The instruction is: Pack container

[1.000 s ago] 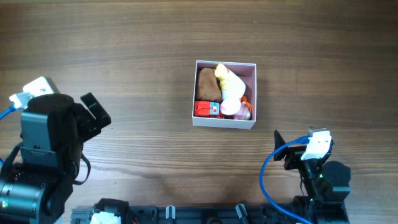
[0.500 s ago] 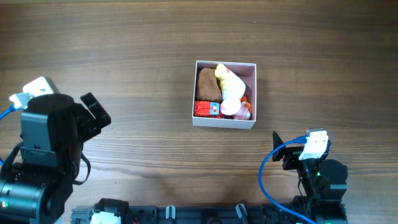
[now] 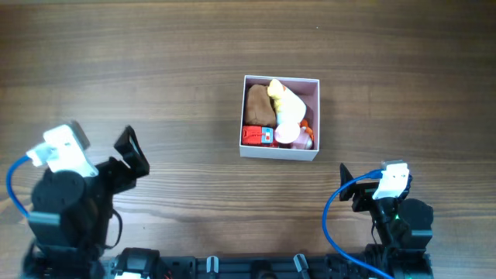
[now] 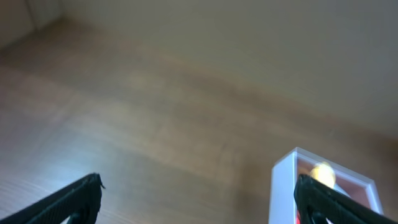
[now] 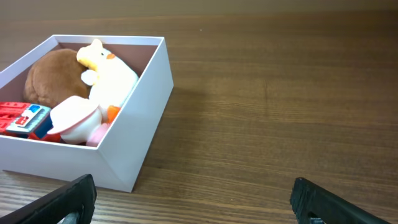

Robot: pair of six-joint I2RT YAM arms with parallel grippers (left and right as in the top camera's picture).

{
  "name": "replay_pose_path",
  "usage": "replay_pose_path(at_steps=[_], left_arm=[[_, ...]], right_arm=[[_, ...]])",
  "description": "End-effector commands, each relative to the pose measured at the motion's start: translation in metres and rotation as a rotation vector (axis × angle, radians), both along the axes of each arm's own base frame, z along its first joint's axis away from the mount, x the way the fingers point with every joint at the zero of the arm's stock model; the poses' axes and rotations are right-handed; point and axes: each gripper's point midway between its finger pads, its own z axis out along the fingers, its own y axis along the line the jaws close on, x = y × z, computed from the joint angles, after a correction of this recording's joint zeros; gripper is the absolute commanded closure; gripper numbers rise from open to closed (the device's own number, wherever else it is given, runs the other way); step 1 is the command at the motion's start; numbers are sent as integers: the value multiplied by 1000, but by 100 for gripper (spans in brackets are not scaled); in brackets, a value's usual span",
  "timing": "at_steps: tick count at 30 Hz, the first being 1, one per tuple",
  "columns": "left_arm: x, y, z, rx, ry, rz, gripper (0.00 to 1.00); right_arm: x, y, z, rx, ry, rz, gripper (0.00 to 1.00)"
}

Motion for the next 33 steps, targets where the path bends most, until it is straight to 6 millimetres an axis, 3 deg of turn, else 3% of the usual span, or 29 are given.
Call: replay_pose_path(at_steps=[1,5,10,12,33], left_arm=[[-4,-3,-55,5,-9,-50,0],[-9,-3,-124,-6,-61,-56,0],[-6,-13,-180,-26,-61,-104,0],[-2,-15,-193,-27,-55,-114,0],[2,-16,-198,-26,-61,-118,0]], right_arm=[[0,-3,-1,2,-6,-17,0],[0,-3,-1,2,-6,-17,0],[0,-3,-1,2,-6,-17,0],[0,-3,-1,2,-6,-17,0],[0,-3,-1,2,-6,-17,0]])
